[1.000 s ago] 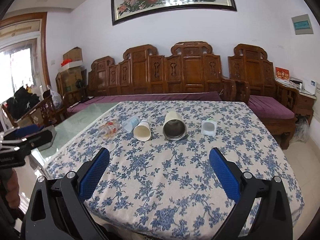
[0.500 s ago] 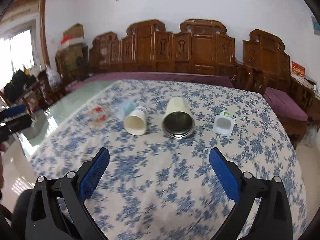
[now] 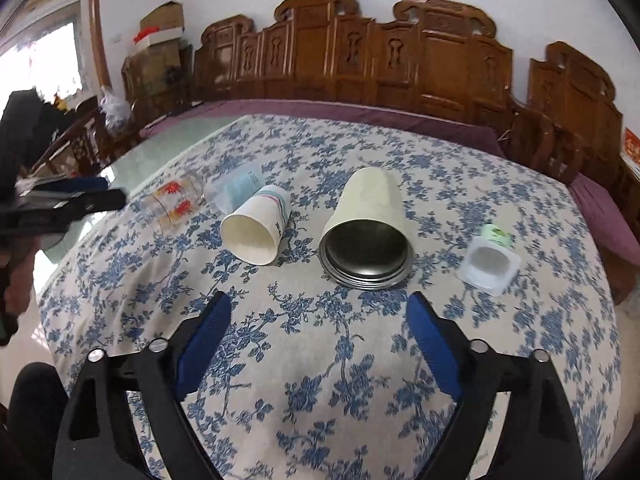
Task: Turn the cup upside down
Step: 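Move the left gripper to the clear plastic cup and close on it, then lift the clear cup with the left gripper toward the right gripper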
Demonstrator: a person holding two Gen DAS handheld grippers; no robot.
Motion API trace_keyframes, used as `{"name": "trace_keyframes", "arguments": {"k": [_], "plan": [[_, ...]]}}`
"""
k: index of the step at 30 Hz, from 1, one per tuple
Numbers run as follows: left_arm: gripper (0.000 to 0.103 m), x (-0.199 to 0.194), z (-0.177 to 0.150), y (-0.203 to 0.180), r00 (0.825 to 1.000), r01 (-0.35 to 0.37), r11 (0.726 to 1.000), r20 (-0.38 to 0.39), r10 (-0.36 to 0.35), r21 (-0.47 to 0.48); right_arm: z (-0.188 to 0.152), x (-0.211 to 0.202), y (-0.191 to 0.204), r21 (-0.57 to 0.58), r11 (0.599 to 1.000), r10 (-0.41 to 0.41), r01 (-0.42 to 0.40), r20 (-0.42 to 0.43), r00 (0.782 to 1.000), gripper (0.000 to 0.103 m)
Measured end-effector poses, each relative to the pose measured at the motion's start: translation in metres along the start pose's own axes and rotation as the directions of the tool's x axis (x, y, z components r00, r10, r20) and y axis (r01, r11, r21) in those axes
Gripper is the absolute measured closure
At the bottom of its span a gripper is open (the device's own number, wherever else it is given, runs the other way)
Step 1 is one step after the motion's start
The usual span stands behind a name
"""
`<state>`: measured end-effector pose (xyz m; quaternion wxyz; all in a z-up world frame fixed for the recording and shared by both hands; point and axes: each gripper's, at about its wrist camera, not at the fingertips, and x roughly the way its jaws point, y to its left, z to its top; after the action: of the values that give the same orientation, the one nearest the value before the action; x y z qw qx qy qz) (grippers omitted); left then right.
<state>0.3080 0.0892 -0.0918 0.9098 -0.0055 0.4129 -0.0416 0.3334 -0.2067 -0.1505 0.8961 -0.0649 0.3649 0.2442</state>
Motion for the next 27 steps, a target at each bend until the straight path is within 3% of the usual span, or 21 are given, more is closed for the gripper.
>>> {"name": "trace_keyframes", "arguments": {"k": [4,6,8,13,20,27], "plan": [[0.03,0.036,0.018,0.013,0.999,0.013,1.0,-0.041,-0.014,-0.026,0.003,0.018,-0.002,0.011,1.0,0.02,-0.02,-0.02,1.0,0.023],[0.041,0.054,0.026,0.018,0.997,0.035,0.999,-0.069,-0.038,-0.04,0.002,0.025,0.0,0.015,0.999,0.033,-0.033,-0.031,0.999,0.024],[0.044,0.07,0.034,0.022,0.995,0.041,0.998,-0.093,-0.045,-0.045,0.001,0.028,0.004,0.014,0.999,0.042,-0.042,-0.032,0.999,0.024],[0.05,0.112,0.055,0.023,0.985,-0.005,1.0,-0.17,0.002,-0.013,-0.007,0.027,0.013,0.04,0.995,0.094,-0.093,-0.036,0.995,0.024],[0.051,0.155,0.076,0.015,0.97,-0.037,0.999,-0.242,0.036,0.002,-0.023,0.018,0.016,0.054,0.991,0.128,-0.126,-0.04,0.991,0.024],[0.049,0.177,0.073,0.007,0.955,-0.08,0.997,-0.285,0.081,0.015,-0.037,0.011,0.005,0.066,0.993,0.102,-0.099,-0.046,0.994,0.024]]}}
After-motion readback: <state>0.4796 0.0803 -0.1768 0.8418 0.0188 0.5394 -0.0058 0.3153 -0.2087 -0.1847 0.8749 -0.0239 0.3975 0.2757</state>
